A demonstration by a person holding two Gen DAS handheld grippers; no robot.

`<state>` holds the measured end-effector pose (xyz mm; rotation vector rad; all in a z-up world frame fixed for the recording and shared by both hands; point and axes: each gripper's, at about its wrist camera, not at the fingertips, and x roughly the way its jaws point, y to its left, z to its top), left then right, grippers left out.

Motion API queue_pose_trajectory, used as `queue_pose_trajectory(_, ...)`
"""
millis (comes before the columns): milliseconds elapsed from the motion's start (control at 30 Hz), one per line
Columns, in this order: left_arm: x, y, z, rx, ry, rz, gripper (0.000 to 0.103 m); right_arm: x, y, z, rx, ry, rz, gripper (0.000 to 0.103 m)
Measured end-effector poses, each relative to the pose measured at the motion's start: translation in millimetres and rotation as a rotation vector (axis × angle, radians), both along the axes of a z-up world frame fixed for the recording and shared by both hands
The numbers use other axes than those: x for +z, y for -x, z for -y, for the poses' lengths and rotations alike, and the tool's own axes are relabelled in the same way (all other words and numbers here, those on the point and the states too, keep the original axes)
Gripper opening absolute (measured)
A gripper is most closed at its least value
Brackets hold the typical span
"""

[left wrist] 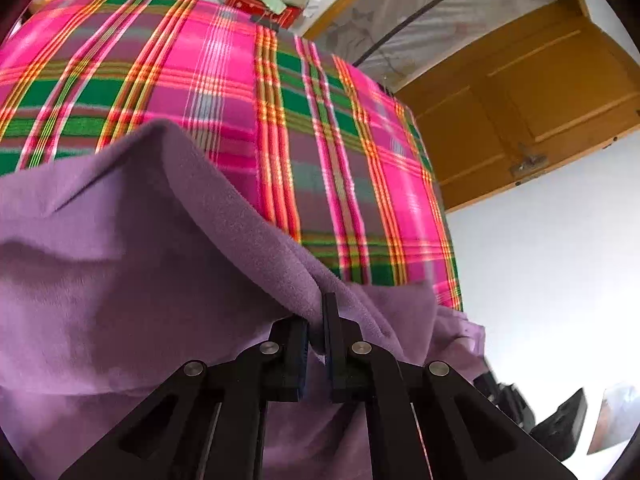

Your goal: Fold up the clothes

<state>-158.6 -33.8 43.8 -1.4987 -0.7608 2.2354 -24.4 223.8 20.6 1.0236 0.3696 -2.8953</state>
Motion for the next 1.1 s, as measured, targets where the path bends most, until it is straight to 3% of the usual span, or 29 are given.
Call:
queue_pose_trajectory(400, 13.5, 31.3, -0.1, 0.061, -0.002, -0.049, 0.007, 16.4, 61.4, 4.0, 0.001, -0.129, -0.080, 0.003)
queue_pose_trajectory(1000, -9.9, 86.1, -1.1, 0.118, 0.016, -0.023, 0.007, -8.9, 149.9, 8.1, -0.054, -0.220, -0.046, 0.004)
queue_pose_trajectory(1100, -13.4, 87.8, 0.5, 0.109, 0.012, -0.009, 0.007, -11.9, 151.8, 4.9, -0.066, -0.184, -0.010, 0.004)
